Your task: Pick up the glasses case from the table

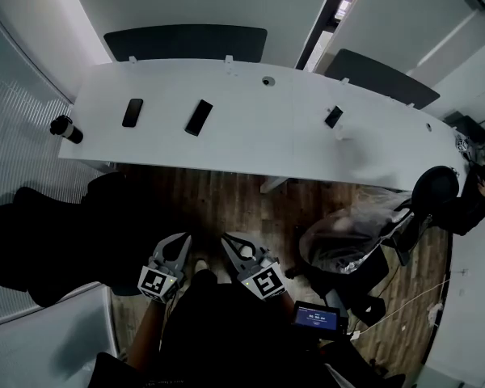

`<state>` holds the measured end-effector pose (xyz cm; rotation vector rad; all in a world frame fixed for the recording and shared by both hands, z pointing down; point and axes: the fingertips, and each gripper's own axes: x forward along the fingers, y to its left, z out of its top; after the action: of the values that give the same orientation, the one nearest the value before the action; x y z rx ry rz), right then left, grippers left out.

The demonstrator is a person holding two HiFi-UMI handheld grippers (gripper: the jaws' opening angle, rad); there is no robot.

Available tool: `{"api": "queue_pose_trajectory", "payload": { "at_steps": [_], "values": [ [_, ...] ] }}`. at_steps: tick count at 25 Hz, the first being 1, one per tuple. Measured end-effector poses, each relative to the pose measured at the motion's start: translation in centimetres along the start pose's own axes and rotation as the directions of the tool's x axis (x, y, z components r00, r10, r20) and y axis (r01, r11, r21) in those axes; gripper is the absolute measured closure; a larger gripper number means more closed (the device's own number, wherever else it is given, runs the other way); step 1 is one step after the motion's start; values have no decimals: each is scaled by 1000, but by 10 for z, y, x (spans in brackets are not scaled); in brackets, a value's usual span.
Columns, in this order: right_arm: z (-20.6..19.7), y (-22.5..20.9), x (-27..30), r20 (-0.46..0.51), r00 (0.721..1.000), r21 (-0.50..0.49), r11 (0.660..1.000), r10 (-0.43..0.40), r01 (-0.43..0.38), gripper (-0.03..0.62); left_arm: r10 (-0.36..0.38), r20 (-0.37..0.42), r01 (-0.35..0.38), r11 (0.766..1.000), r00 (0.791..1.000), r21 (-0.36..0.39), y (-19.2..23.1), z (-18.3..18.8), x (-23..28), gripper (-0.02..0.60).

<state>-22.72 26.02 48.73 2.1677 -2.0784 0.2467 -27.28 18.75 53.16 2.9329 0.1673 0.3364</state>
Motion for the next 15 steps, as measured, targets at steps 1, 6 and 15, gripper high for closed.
{"api": "queue_pose_trajectory", "payload": {
  "at_steps": [1,6,15],
  "values": [
    [-1,-5,-4,2,1000,4,1000,14,-14,586,4,-8,-4,1000,1000,2,-5,-1,6,578],
    [-22,-32,-29,-17,997,4,998,69,-69,586,44,-31,-44,999,999,13,-26,-9,28,578],
    [-43,-86,-55,-57,998,41,999,21,-19,586,39,-29,-38,998,999,46,-46,-7,49,578]
  ]
}}
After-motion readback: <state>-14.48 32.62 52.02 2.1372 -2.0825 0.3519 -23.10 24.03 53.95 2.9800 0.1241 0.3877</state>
